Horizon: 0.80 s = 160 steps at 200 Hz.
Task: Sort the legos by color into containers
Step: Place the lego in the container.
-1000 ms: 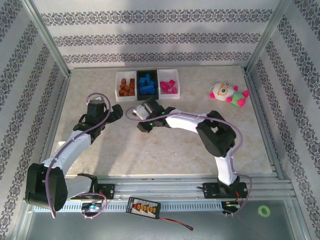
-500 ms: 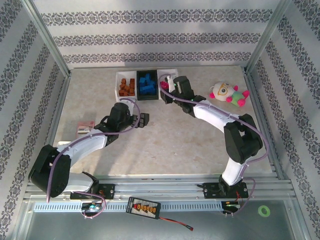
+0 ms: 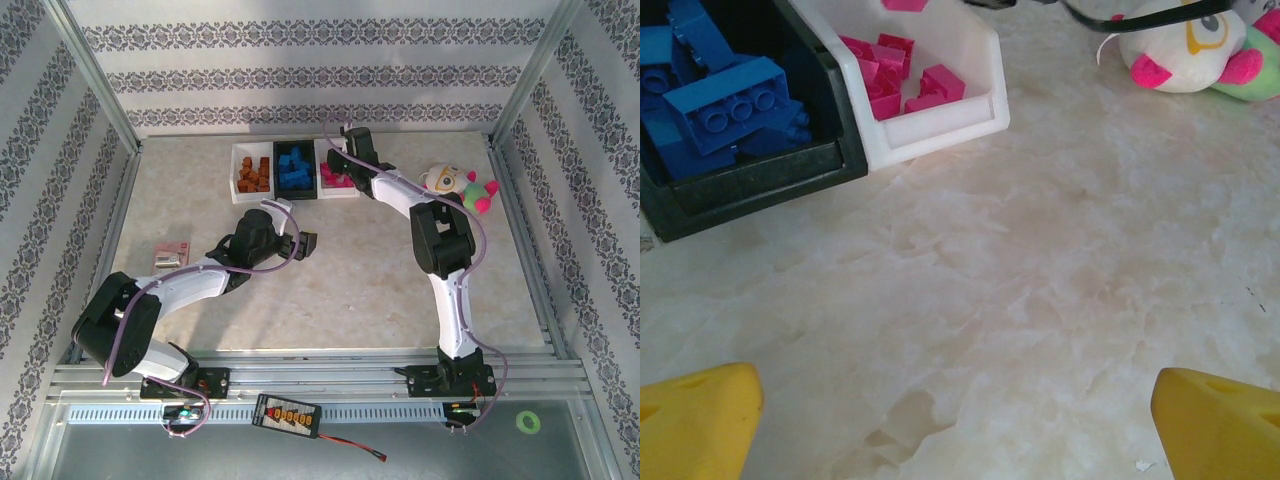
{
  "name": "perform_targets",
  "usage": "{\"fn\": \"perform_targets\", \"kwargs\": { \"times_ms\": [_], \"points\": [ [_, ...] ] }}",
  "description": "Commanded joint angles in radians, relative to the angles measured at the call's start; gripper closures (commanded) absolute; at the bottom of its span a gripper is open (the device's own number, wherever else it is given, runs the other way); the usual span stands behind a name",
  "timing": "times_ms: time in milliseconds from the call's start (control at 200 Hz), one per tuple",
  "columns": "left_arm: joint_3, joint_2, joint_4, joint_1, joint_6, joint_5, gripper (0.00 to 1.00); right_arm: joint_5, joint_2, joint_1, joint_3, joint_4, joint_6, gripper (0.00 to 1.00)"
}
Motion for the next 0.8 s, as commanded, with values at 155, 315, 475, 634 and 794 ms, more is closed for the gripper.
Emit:
{"fn": "perform_targets", "kwargs": {
  "times_ms": [155,315,475,634,794],
  "points": [
    [-0.015,-0.004,0.094,-0.018,0.02,-0.039,0.01,0.004,0.071,-0.004,0.151,-0.054,0.028,0.66],
    [-0.026,-0.02,0.082,-0.019,0.032,-0.128,0.01,-0.033,0.016,-0.004,0.136,-0.056,-0.005,0.38],
    [-0.025,-0.057,0.038,-0.011,0.091,-0.191,0.01,-0.043,-0.119,-0.005,0.009,-0.019,-0.053,0.19],
    [-0.03,-0.121,-0.026,0.028,0.169,-0.258,0.01,-0.02,-0.341,-0.007,-0.25,0.054,-0.136,0.06],
    [-0.07,-0.216,-0.096,0.128,0.239,-0.341,0.01,0.073,-0.604,-0.024,-0.594,0.15,-0.256,0.02]
  ]
}}
